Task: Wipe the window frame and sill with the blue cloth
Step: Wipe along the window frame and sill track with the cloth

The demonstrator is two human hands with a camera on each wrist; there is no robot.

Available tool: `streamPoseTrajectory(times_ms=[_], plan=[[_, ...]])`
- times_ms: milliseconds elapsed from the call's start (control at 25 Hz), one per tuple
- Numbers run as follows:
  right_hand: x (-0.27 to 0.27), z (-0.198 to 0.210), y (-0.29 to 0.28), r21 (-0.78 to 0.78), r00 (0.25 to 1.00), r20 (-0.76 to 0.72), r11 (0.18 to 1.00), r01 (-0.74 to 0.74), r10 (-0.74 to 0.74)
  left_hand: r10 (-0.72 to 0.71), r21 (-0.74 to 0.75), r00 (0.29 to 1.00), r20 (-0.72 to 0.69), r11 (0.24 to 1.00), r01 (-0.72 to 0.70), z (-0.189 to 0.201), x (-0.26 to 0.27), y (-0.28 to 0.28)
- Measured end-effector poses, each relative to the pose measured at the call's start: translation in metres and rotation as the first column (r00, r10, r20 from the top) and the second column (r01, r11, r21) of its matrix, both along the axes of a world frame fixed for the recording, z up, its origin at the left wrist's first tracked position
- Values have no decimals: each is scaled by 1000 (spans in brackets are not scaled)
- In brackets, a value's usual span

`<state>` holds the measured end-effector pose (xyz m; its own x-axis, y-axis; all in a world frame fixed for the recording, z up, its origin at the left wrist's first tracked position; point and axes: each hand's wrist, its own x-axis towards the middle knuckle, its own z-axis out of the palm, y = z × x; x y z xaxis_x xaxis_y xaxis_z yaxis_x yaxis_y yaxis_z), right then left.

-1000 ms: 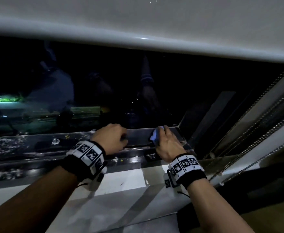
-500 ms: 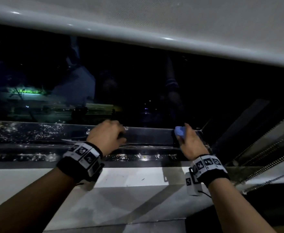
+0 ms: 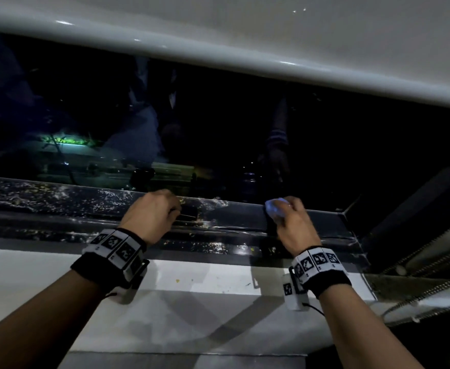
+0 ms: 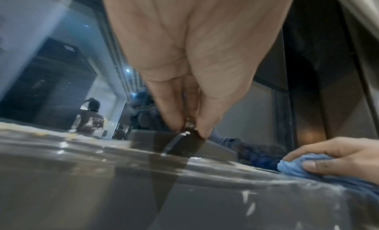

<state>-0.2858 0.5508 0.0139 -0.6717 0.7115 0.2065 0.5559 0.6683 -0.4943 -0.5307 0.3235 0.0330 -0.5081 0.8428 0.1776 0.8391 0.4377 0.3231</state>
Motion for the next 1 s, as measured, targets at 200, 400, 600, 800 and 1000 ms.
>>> streamPoseTrajectory(times_ms=[200,400,600,800,1000], plan=[[-32,-15,-46,204,956,293,977,-64,1,-45,78,999,20,996,44,-6,-12,-6],[-30,-5,-25,73,904,90,903,-424,417,-131,30,991,13,991,131,-2,-17,-5],[-57,-11,-31,81,975,148,980,-180,167,-161,16,987,15,987,160,-9,-4,-2],[-76,-14,-73,110,923,227,934,-340,309,-149,-32,988,-49,988,148,-8,-5,1],[-66,1,-43,41,922,-31,922,-386,387,-149,-68,988,-43,987,145,-2,-4,2]])
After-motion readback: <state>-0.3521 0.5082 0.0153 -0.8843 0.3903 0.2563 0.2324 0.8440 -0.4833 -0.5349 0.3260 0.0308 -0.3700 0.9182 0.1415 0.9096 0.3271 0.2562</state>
